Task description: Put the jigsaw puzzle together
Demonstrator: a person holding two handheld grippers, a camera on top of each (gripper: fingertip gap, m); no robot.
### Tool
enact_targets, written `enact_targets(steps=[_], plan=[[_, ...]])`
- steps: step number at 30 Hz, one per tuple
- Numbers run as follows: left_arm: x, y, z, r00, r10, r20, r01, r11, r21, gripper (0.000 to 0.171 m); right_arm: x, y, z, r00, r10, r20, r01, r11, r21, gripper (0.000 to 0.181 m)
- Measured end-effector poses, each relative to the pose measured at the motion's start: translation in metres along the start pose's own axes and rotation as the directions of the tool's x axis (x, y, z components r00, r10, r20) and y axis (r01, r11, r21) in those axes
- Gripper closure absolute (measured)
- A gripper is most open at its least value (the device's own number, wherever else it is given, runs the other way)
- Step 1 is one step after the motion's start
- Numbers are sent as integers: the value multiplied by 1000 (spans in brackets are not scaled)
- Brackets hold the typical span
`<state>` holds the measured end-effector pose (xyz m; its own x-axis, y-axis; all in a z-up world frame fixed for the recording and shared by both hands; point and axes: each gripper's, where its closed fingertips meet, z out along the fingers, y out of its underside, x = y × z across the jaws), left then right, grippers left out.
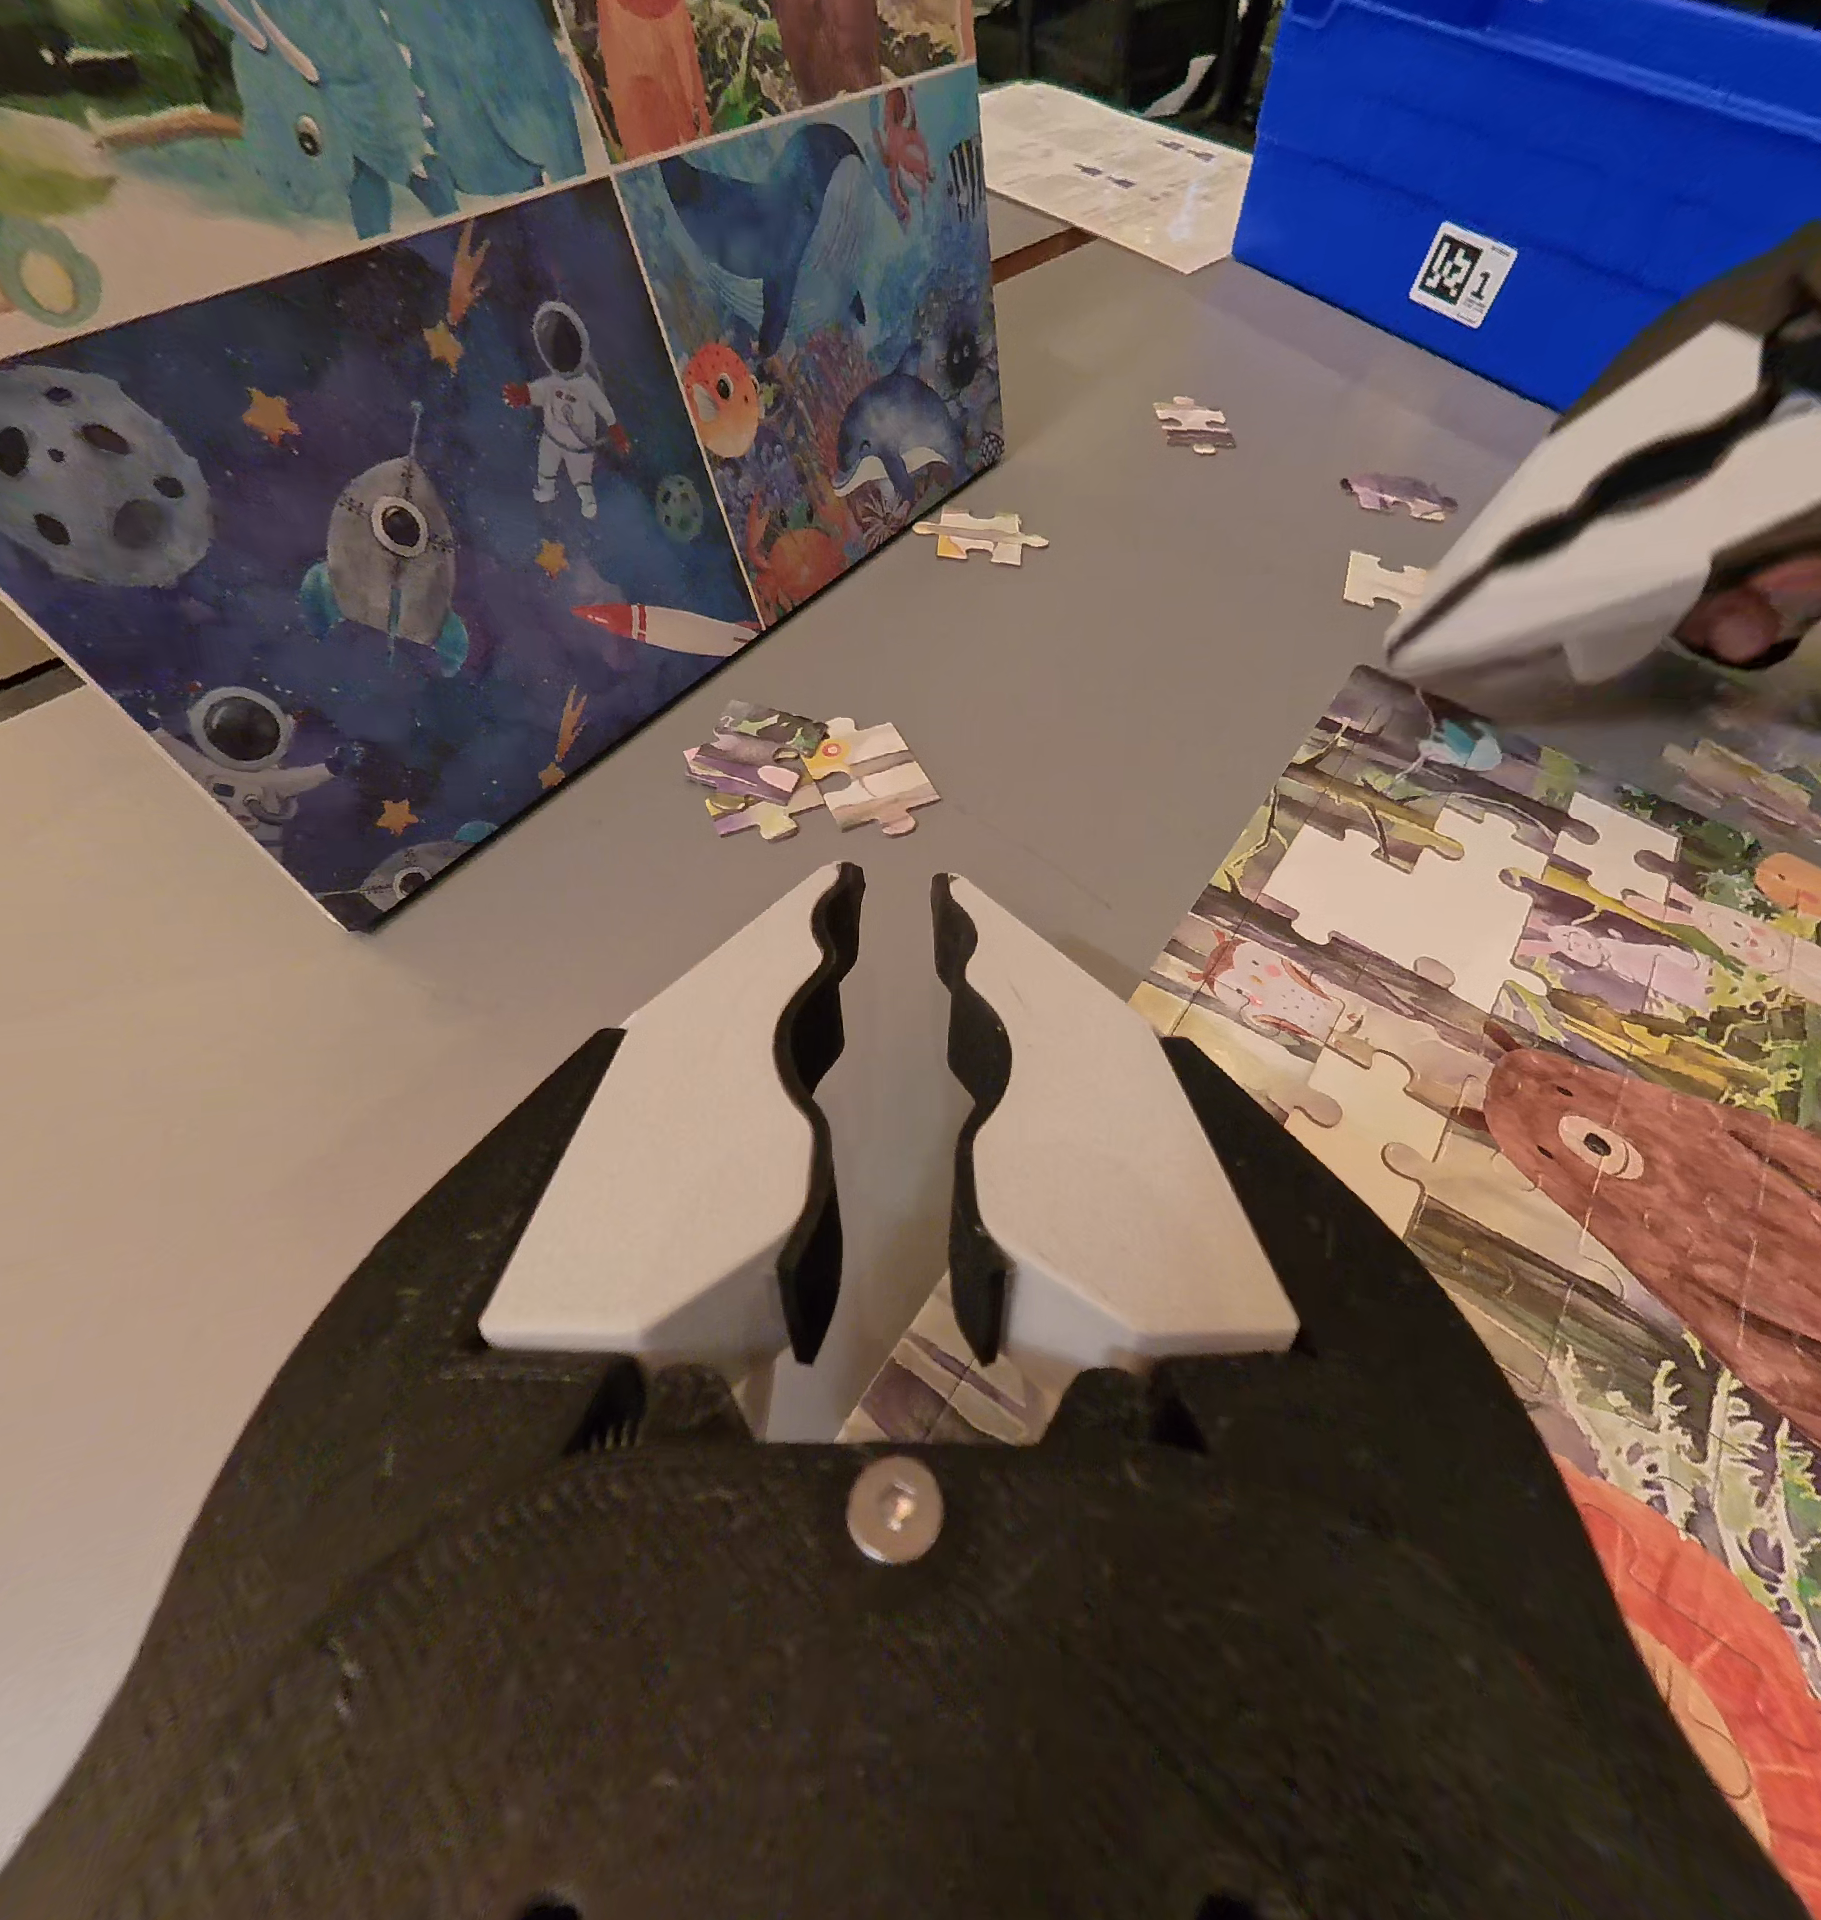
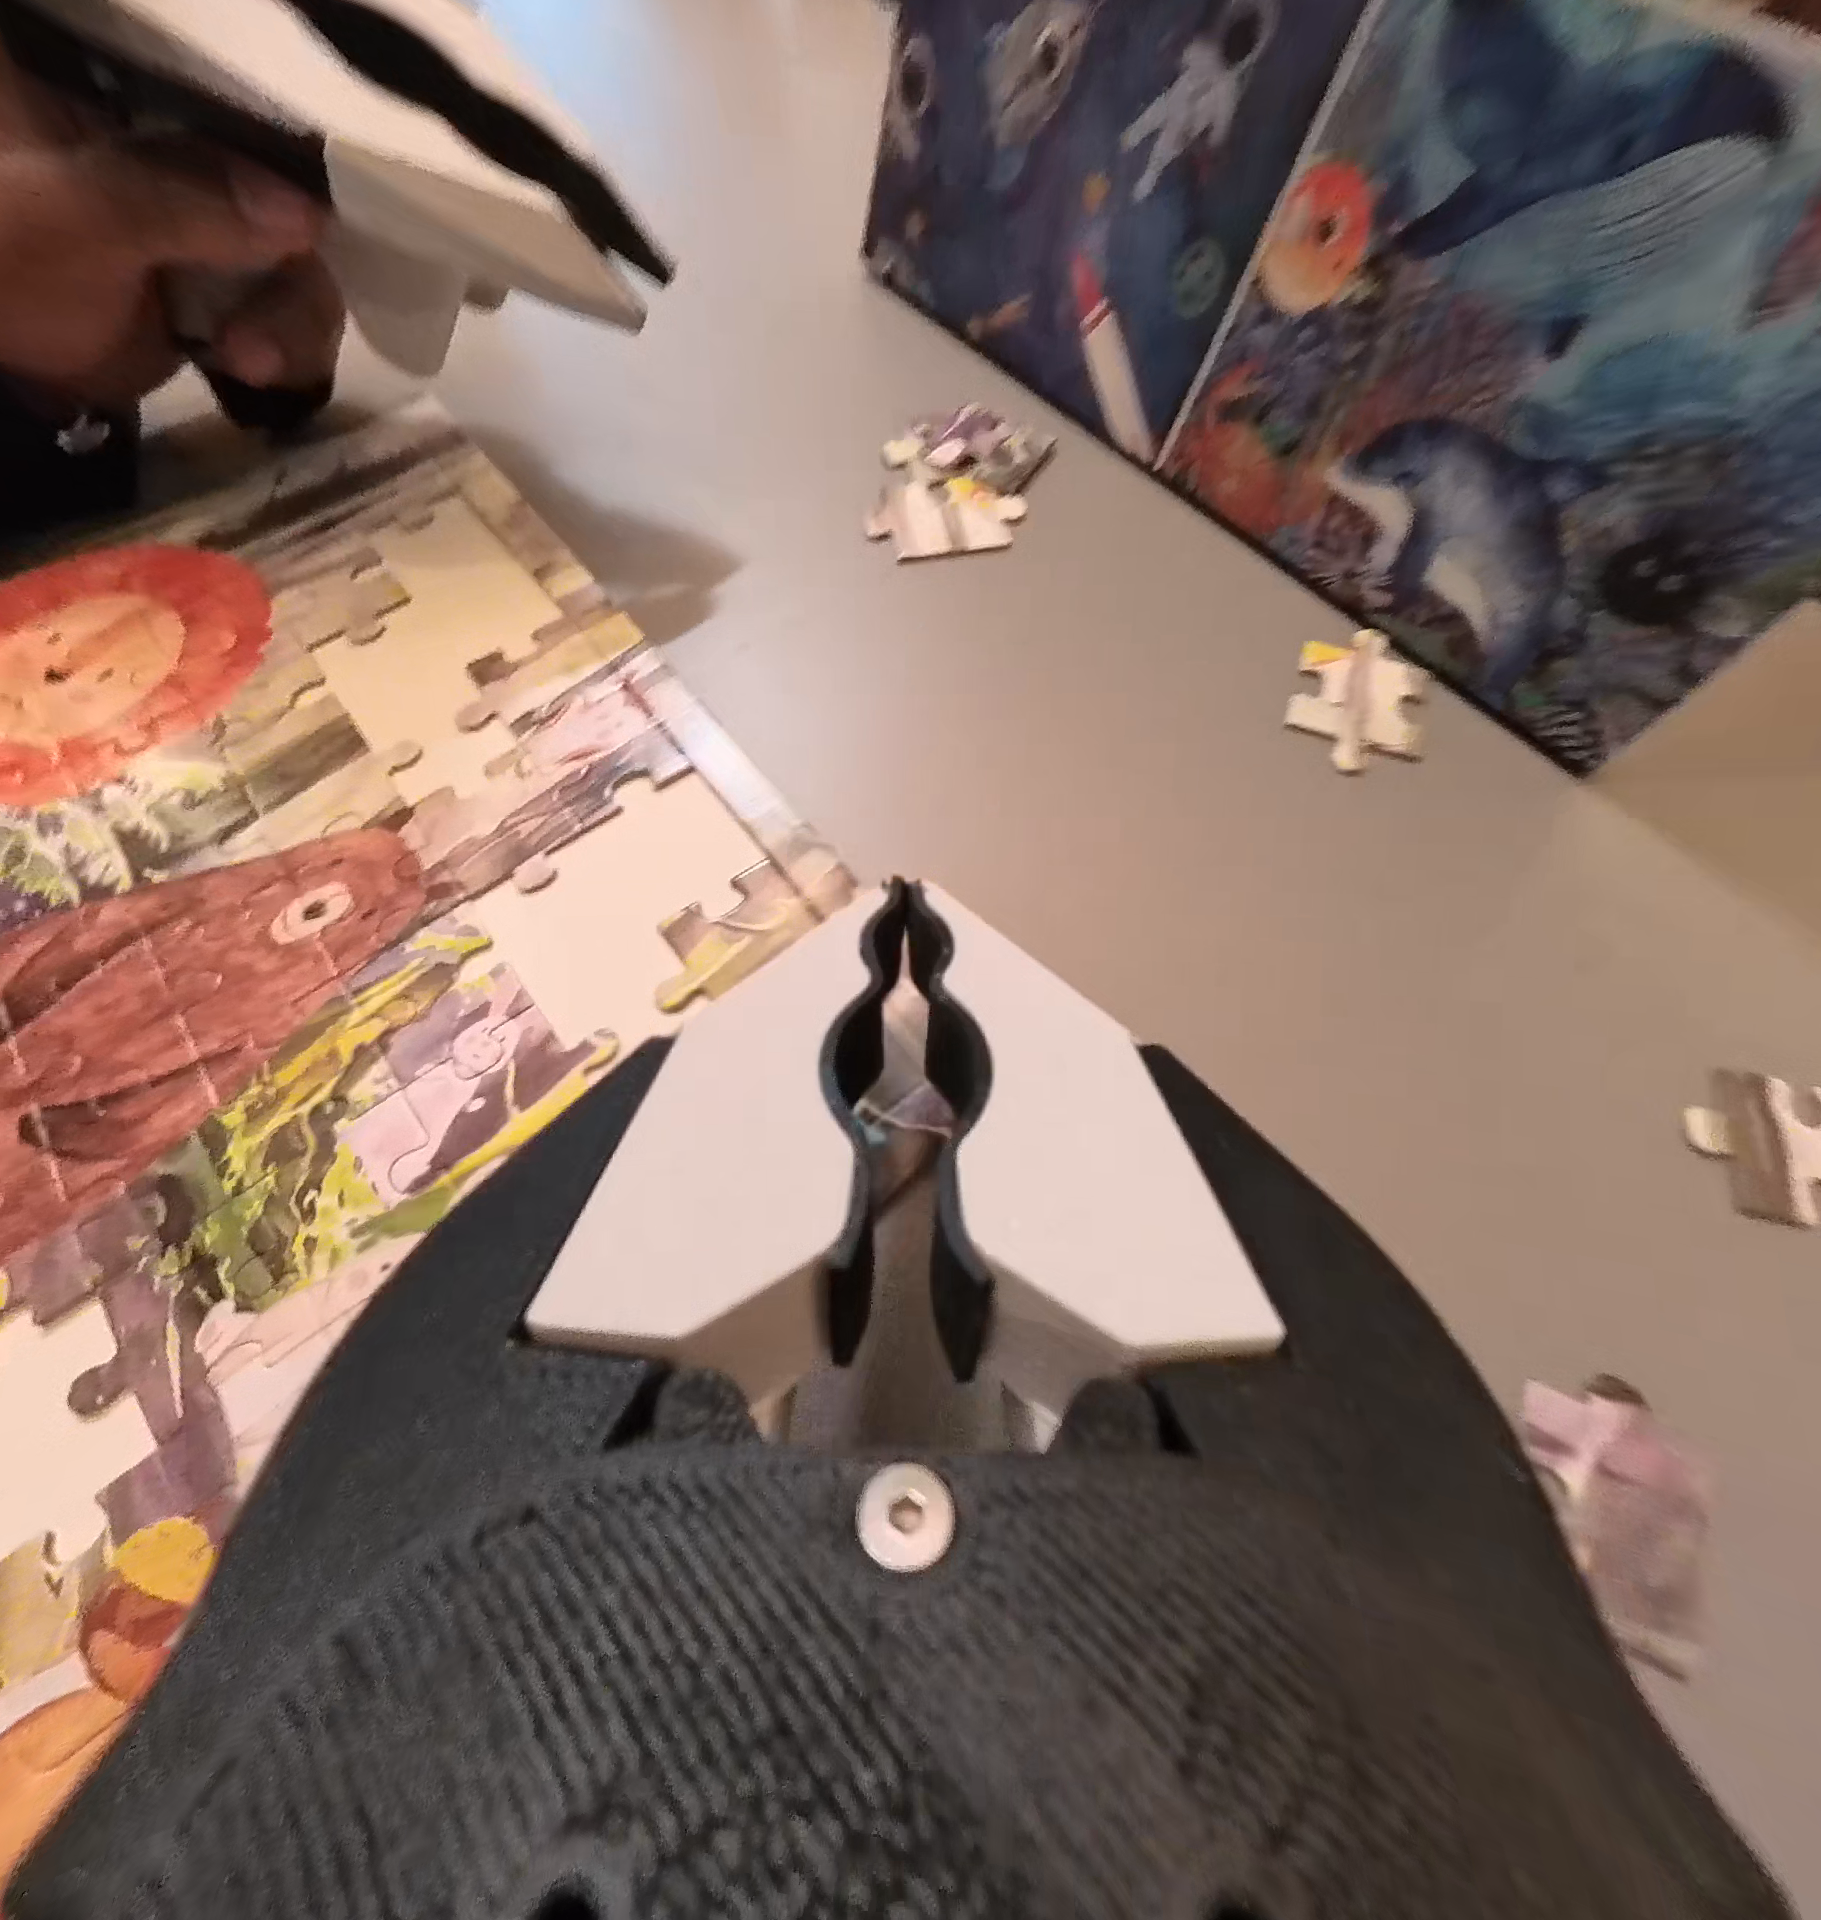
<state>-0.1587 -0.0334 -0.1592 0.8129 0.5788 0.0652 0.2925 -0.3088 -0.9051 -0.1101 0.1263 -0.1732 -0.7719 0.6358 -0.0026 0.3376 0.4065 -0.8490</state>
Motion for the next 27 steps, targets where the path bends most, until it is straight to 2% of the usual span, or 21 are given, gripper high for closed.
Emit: enact_targets(steps=[4,7,10,13,16,21,27], plan=[[0,0,0,1000,0,2,0,1000,3,161,33,-13,-23,993,82,-87,-71,990,124,181],[0,-1,-1,1000,2,3,-2,1000,10,162,62,-22,-52,973,171,-155,-132,963,236,181],[0,-3,-1,1000,-3,0,3,1000,21,163,82,-30,-80,953,266,-143,-199,909,367,179],[-1,-3,-2,1000,-8,-2,8,1000,21,163,89,-34,-95,942,322,-91,-250,858,450,177],[-1,-3,-2,1000,-10,-2,10,1000,23,163,87,-34,-93,942,330,-54,-271,848,456,175],[-1,-3,-2,1000,-13,-2,13,1000,24,163,76,-28,-74,965,245,-91,-196,909,367,173],[0,-2,-1,1000,-6,-2,6,1000,16,162,55,-29,-57,988,138,-66,-111,946,304,164]])
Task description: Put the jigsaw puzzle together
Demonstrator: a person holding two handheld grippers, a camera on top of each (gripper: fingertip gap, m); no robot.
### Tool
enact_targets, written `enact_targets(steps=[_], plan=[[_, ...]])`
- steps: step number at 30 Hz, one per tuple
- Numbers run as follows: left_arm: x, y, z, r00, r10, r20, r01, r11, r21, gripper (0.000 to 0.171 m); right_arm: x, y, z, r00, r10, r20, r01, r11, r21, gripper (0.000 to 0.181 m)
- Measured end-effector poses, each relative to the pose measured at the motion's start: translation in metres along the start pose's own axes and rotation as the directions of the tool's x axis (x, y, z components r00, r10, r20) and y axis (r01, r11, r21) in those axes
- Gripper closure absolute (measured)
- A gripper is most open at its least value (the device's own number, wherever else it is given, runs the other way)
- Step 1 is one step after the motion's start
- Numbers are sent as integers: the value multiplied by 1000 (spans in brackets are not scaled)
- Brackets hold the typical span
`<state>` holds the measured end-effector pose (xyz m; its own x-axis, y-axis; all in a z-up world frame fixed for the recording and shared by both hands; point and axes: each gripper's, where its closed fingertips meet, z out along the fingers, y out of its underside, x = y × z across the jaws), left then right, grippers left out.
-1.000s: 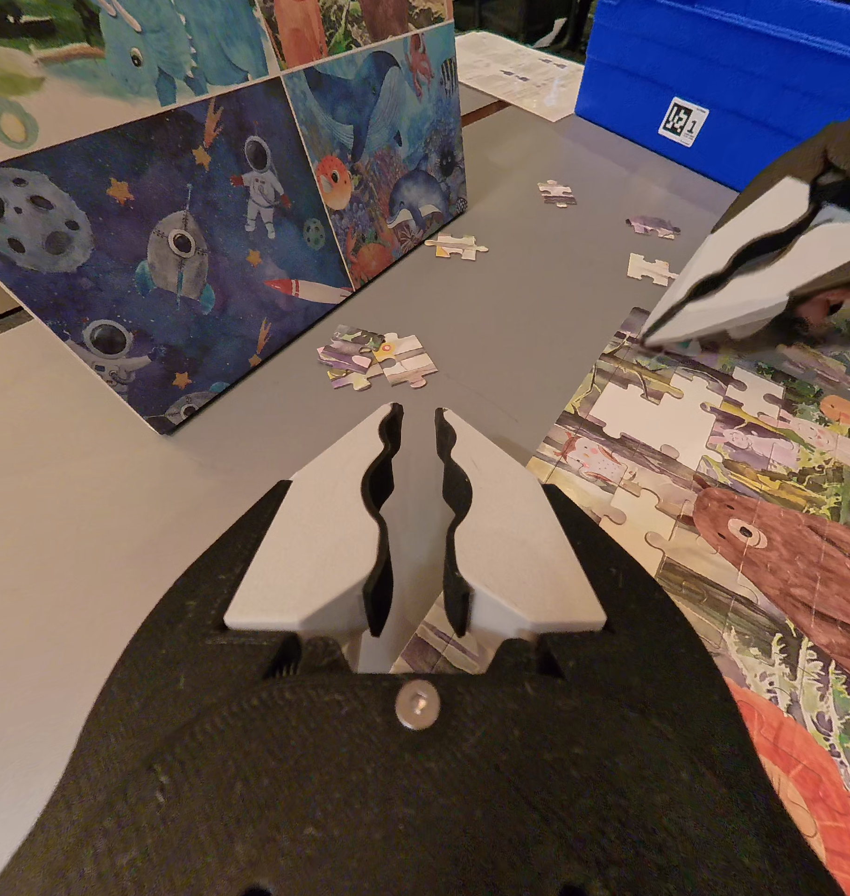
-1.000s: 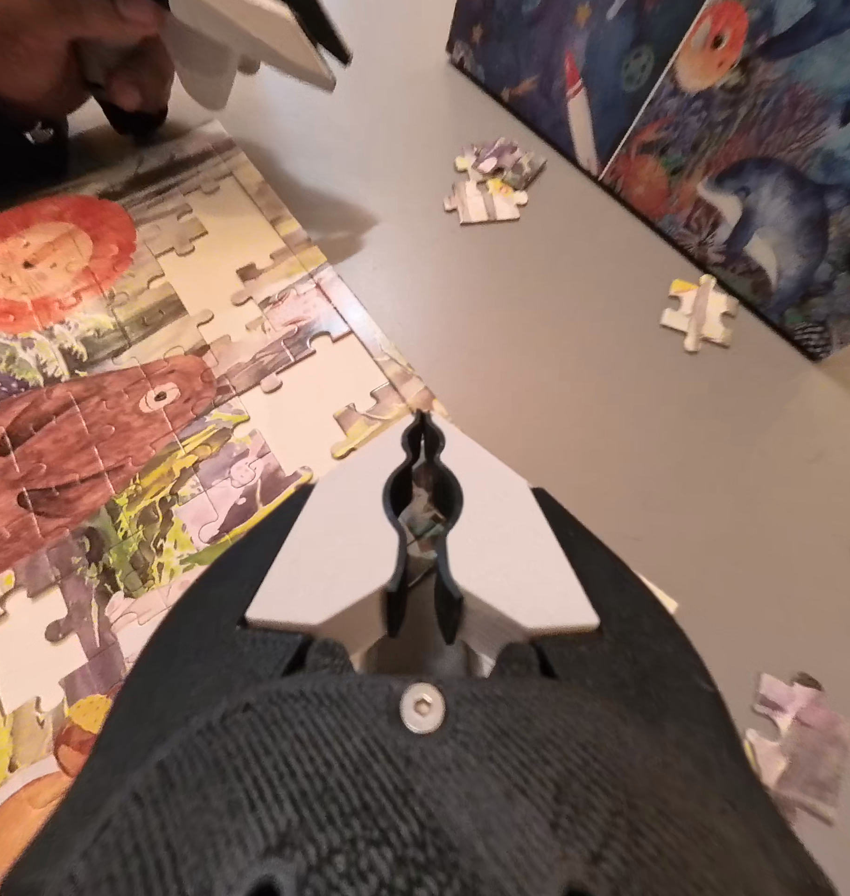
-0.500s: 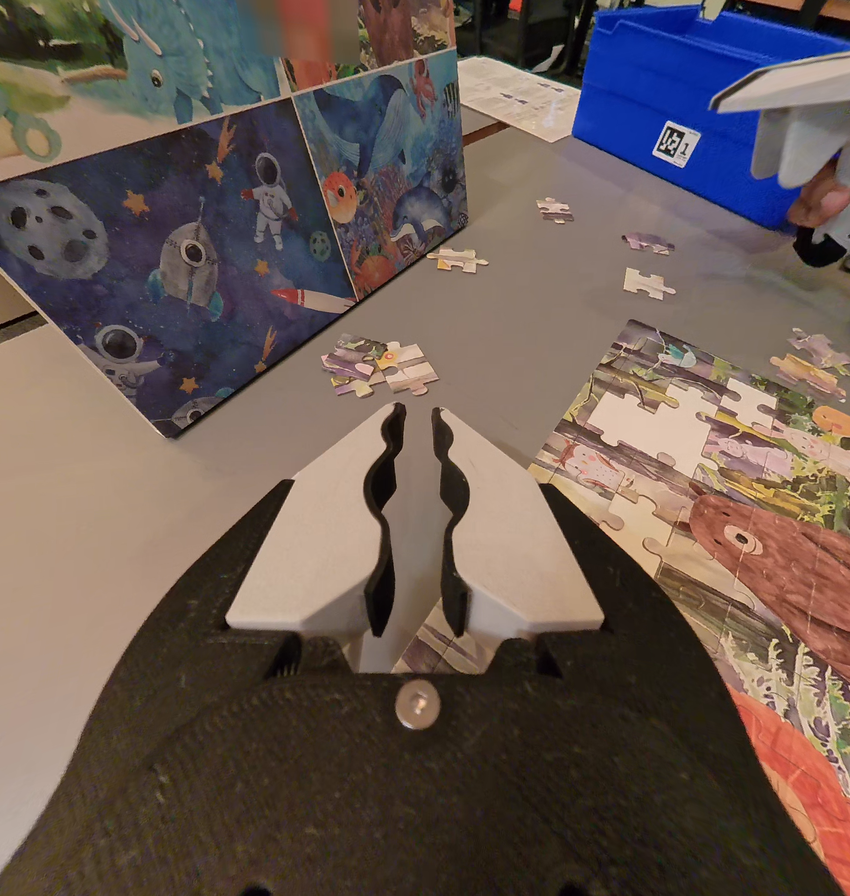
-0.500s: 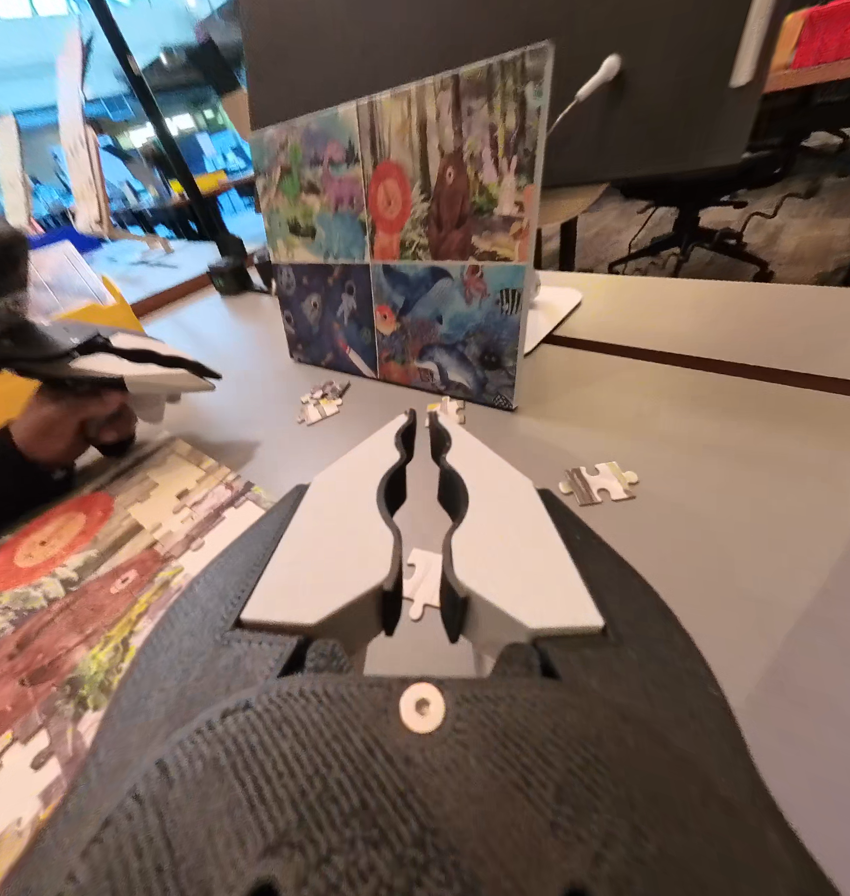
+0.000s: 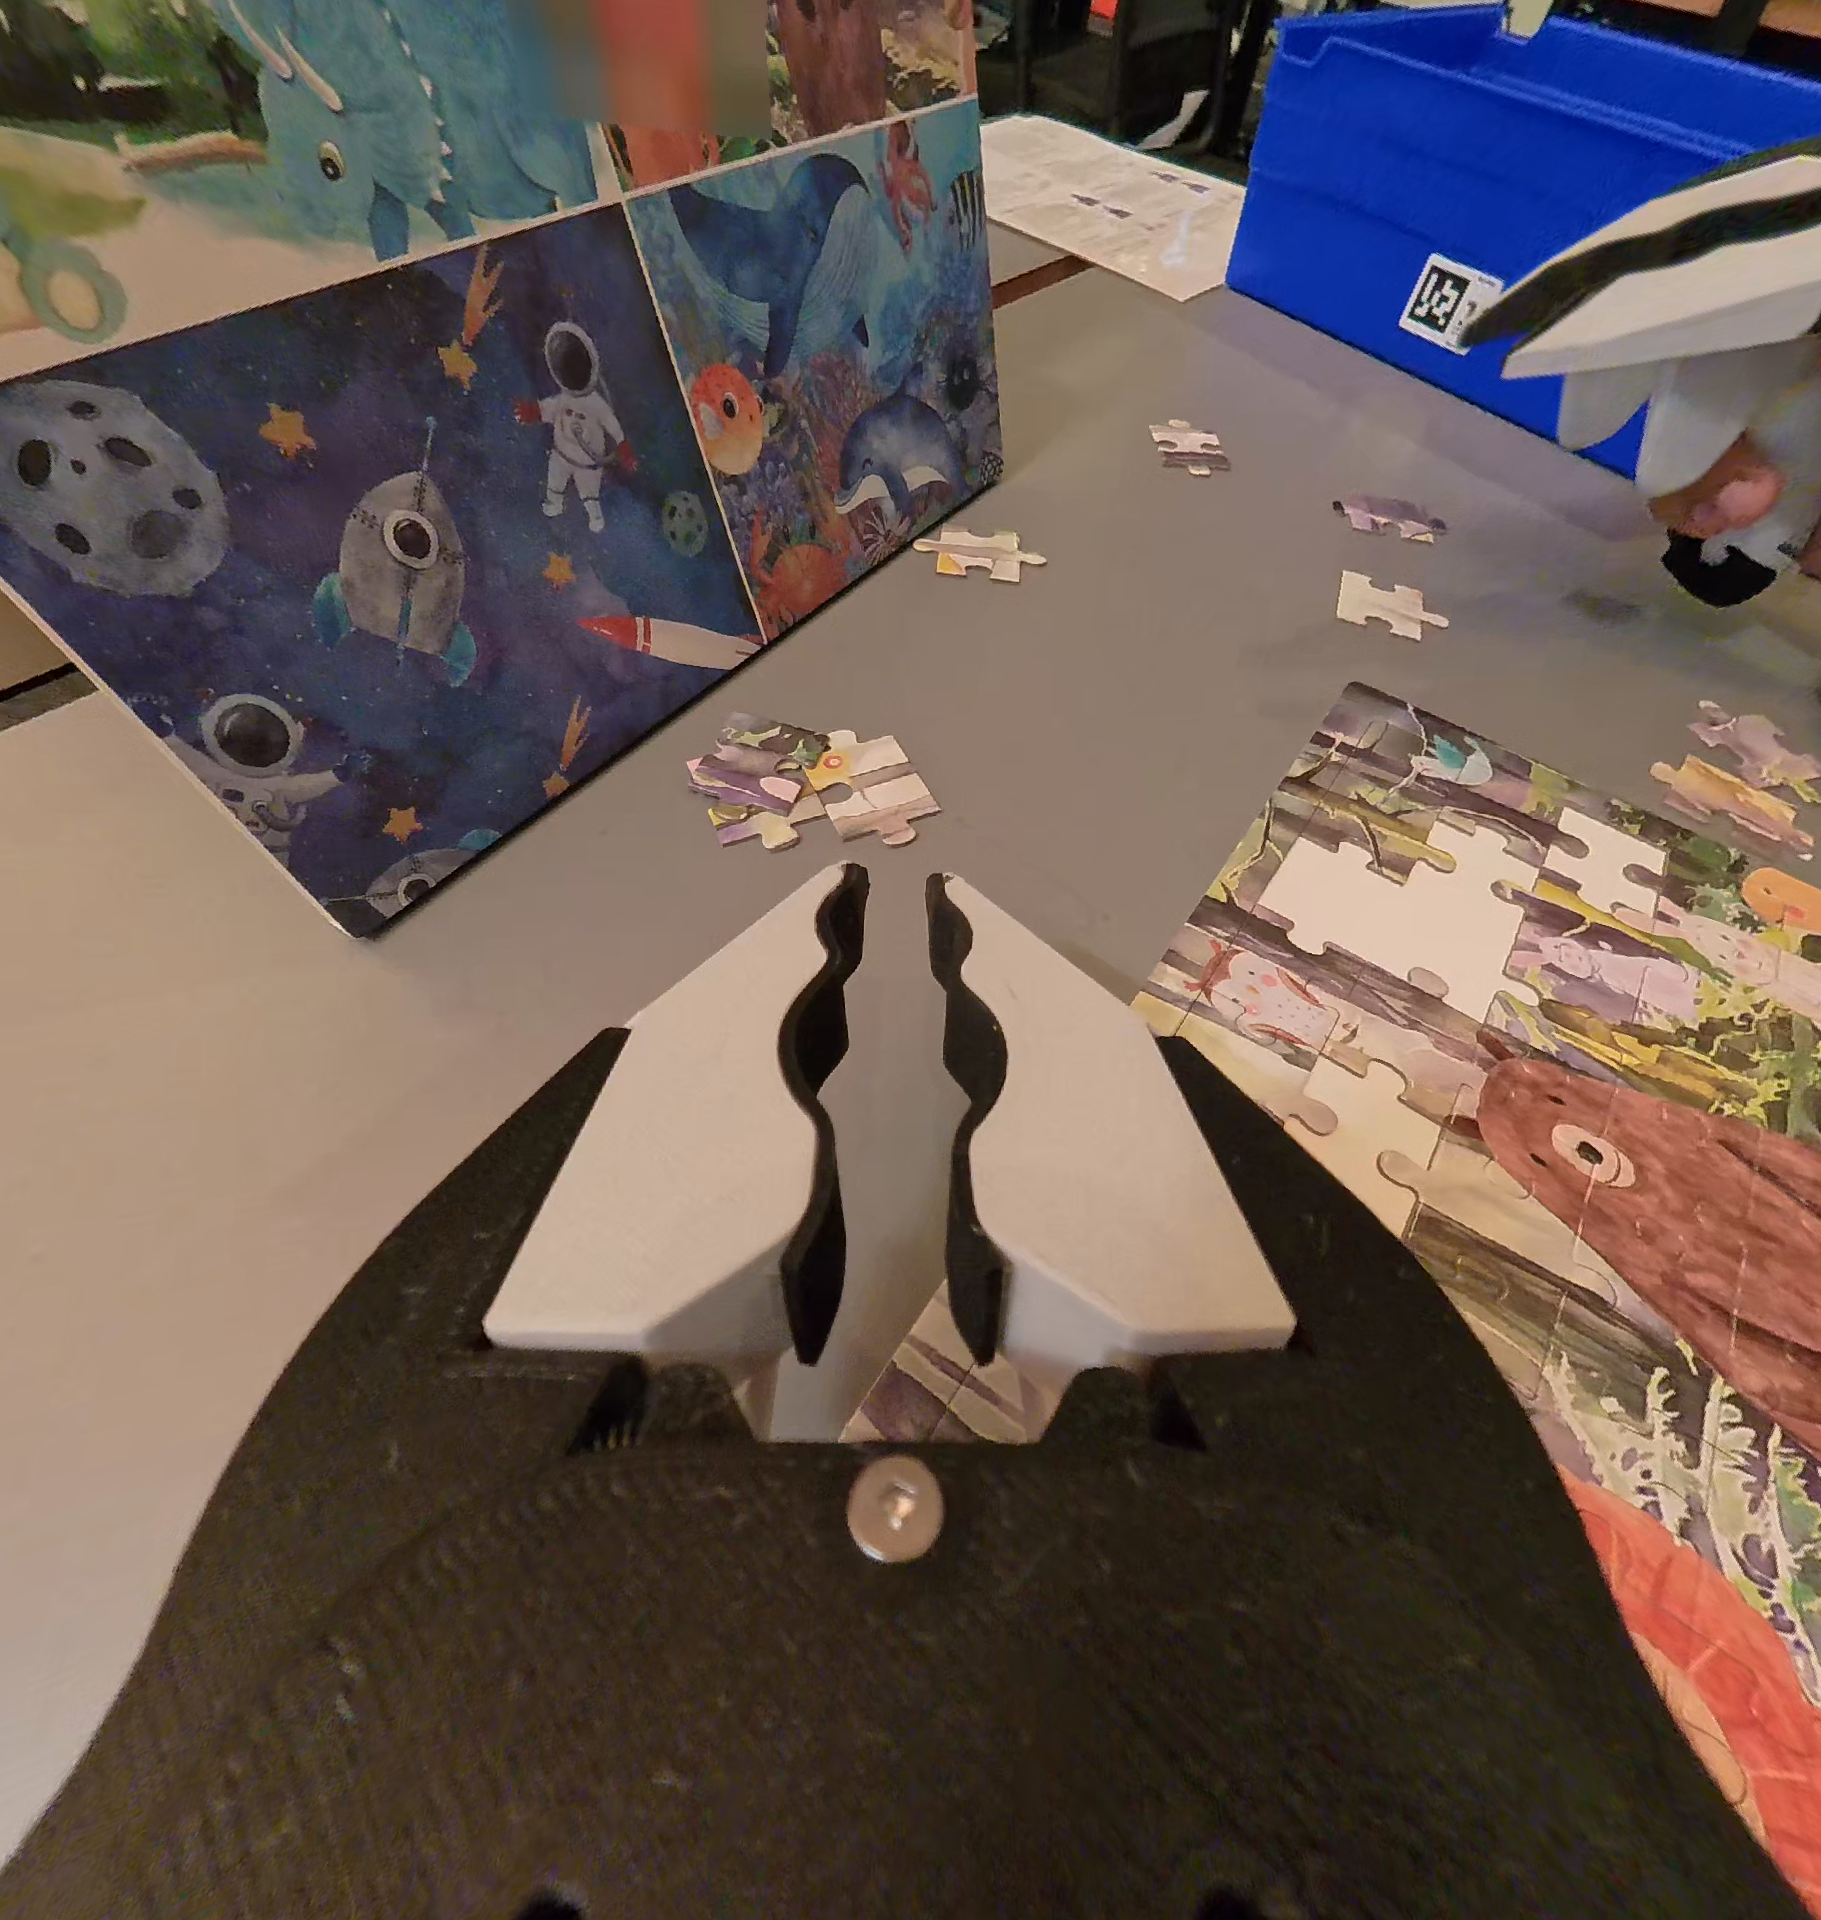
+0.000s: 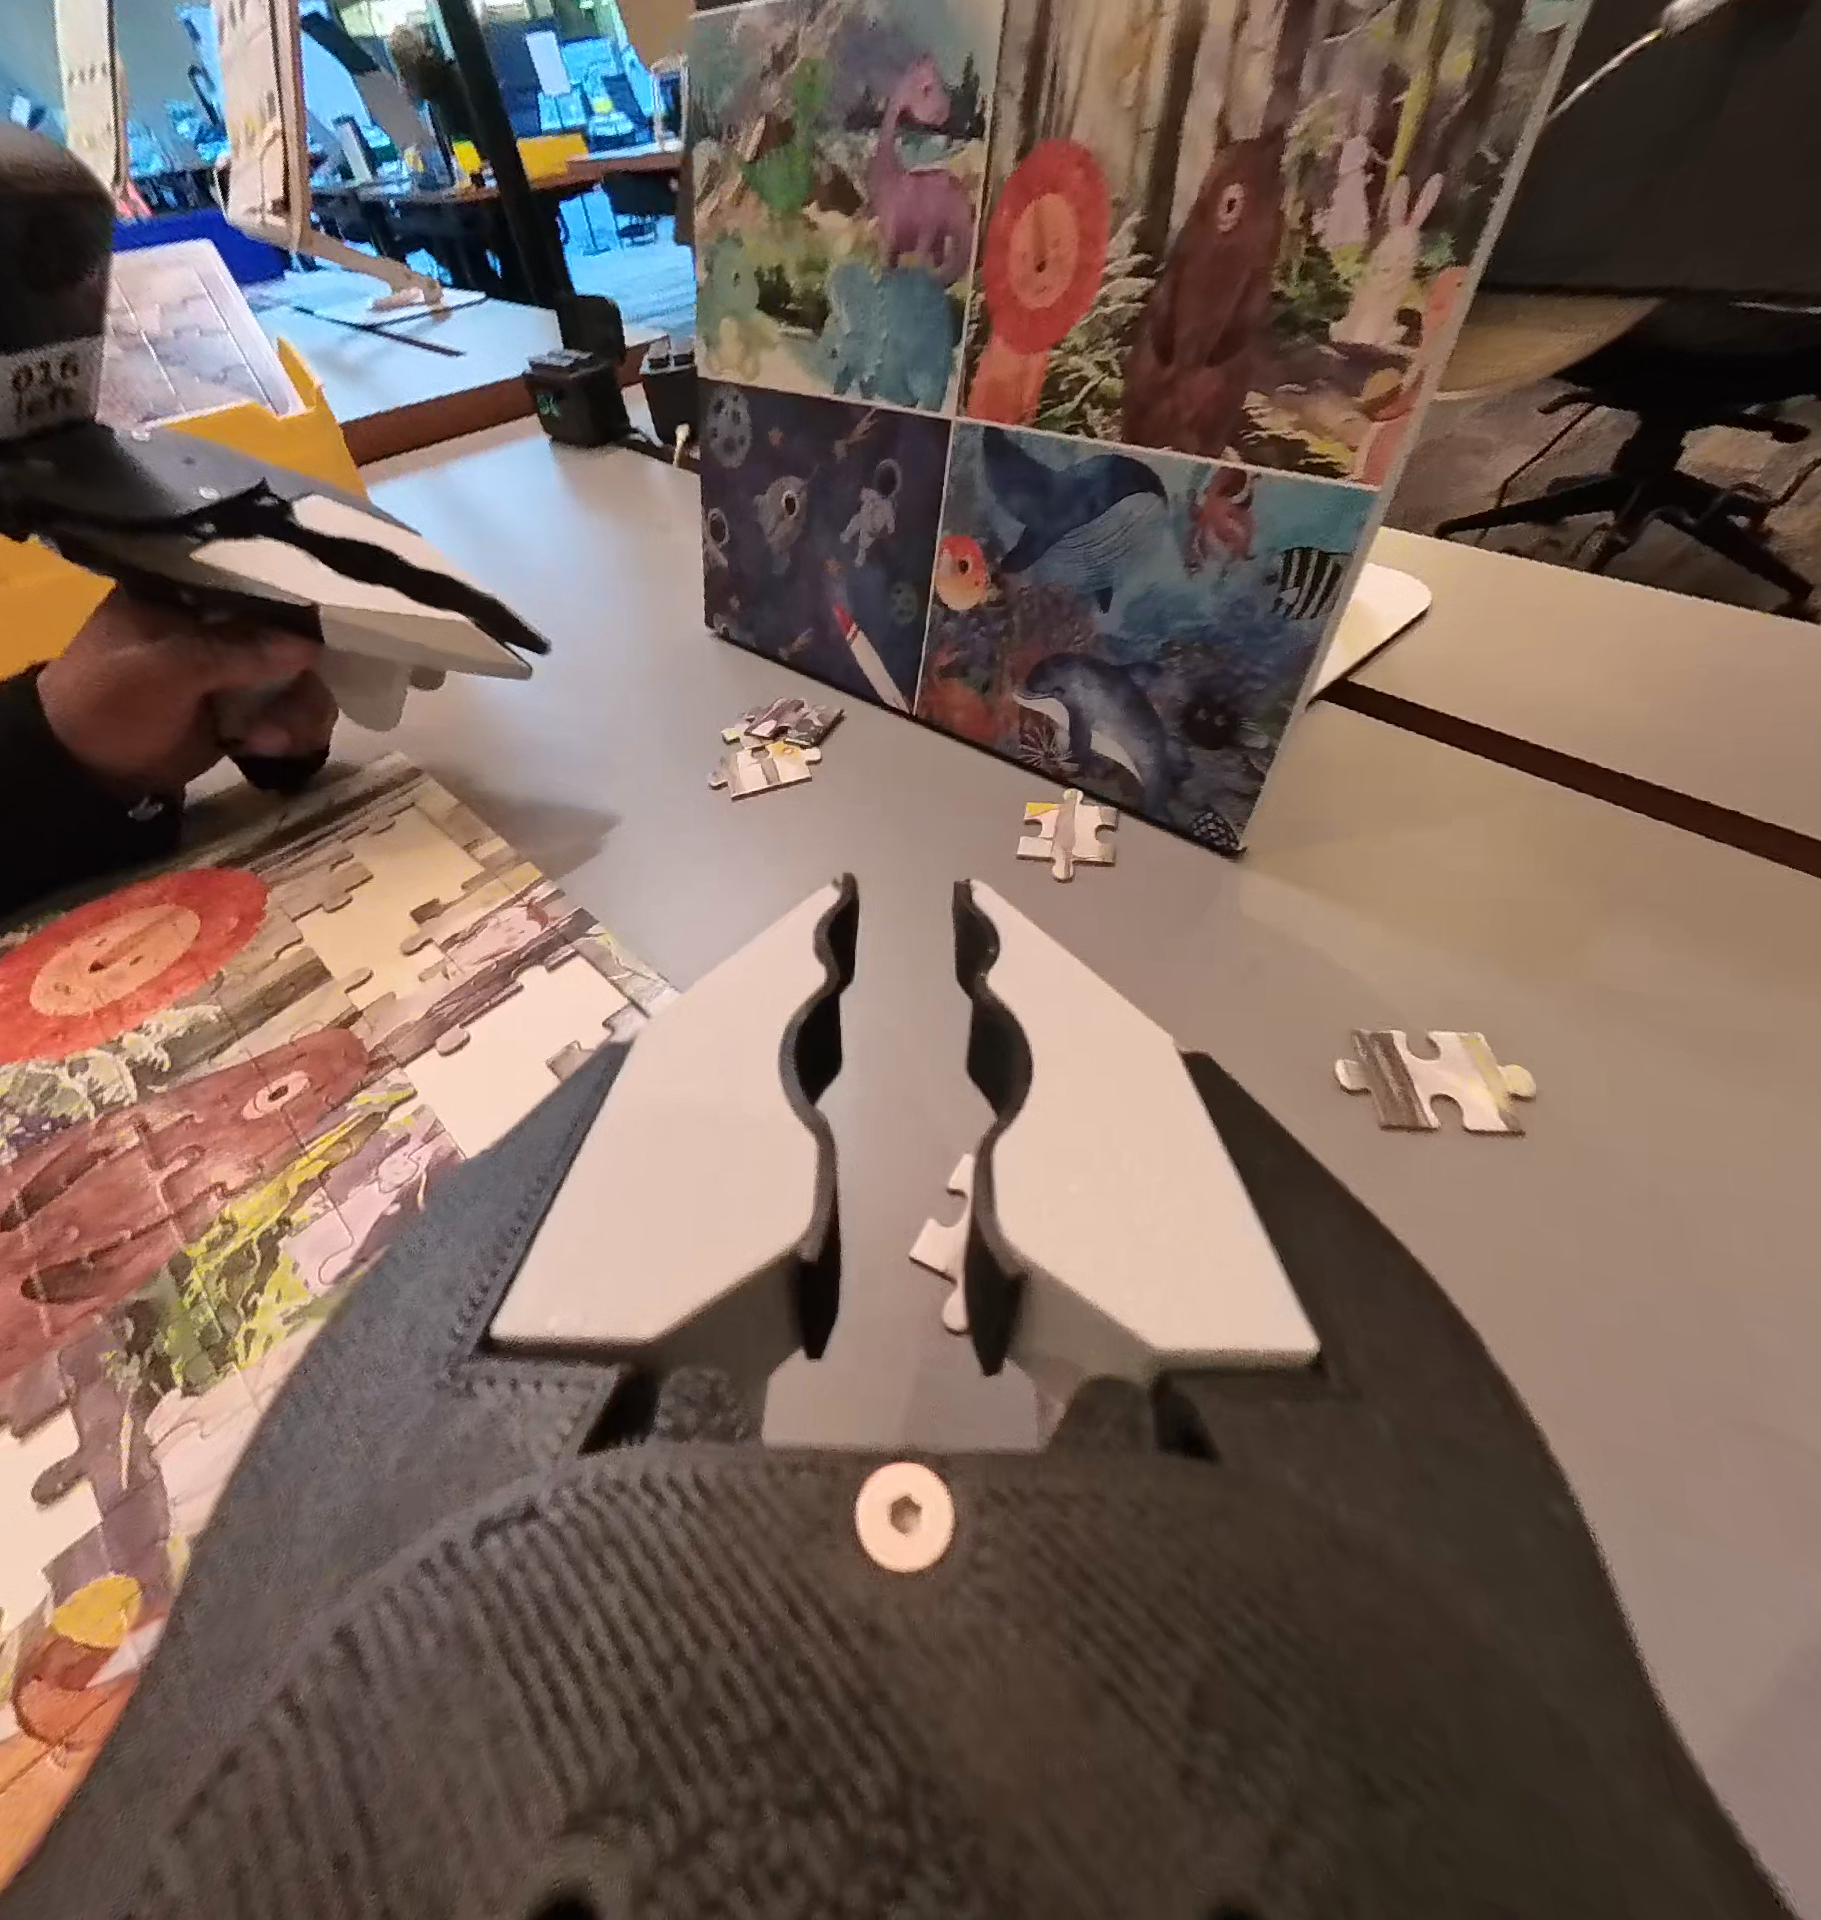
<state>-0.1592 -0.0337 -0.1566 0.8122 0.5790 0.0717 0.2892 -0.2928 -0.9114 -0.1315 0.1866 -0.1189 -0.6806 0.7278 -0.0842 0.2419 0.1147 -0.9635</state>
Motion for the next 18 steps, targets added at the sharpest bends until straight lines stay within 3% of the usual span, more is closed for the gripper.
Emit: enact_targets(steps=[18], plan=[[2,3,3,1000,19,0,-19,999,-27,161,5,20,7,999,-31,-33,27,994,-110,164]])
